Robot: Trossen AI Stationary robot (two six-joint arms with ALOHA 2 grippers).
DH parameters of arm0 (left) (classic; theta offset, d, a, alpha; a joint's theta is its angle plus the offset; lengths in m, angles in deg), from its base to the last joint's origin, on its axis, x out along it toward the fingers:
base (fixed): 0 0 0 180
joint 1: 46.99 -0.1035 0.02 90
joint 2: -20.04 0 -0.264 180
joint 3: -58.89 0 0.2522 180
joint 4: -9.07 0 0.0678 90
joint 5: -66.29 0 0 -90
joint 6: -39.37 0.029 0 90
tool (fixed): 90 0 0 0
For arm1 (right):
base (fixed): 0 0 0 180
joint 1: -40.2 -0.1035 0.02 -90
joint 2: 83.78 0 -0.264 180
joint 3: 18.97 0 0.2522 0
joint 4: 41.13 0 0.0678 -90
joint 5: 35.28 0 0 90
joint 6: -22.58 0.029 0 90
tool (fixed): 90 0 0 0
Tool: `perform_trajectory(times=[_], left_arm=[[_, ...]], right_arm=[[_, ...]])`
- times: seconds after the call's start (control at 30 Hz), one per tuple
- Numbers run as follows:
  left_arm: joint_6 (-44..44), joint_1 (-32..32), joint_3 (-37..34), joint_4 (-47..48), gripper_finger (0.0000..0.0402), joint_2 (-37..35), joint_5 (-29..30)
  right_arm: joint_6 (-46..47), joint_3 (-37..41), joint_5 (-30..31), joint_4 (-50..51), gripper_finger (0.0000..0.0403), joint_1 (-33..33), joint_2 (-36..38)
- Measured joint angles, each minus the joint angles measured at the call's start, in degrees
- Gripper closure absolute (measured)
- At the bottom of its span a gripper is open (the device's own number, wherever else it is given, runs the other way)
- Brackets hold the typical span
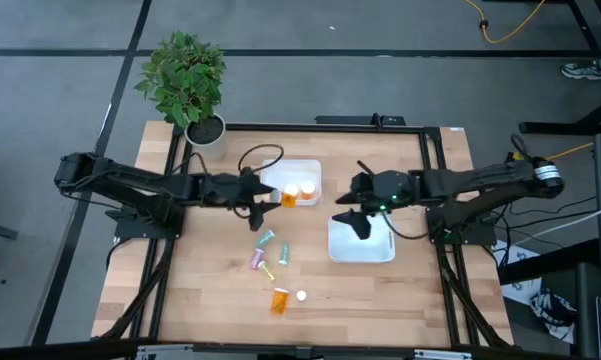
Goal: Pick and place medicine bottles into bin by pill shape (circle, oval)
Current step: Put the large orange pill bottle into the top white bin
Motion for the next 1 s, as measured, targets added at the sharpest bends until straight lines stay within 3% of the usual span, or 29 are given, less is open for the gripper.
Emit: perform_trajectory(times=[0.17, 0.33, 0.7, 1.0], left_arm=[[0.27, -3.97, 10.79, 14.57, 0.0207, 0.91, -0.05], [-2.23, -9.01, 16.28, 26.23, 0.0207, 3.58, -0.04], [-3.66, -16.65, 16.89, 27.27, 0.0207, 13.52, -4.33], [-4.19, -17.53, 25.05, 34.58, 0.0207, 19.79, -4.22]], right_arm=[[-0.24, 0.00, -0.07, 5.39, 0.0121, -1.74, 3.51], [-0.45, 0.00, -0.05, 12.21, 0.0121, -3.61, 4.93], [-0.57, 0.00, -0.01, 20.64, 0.0121, -5.91, 5.09], [-0.89, 0.00, 0.04, 21.04, 0.0121, -5.96, 5.07]])
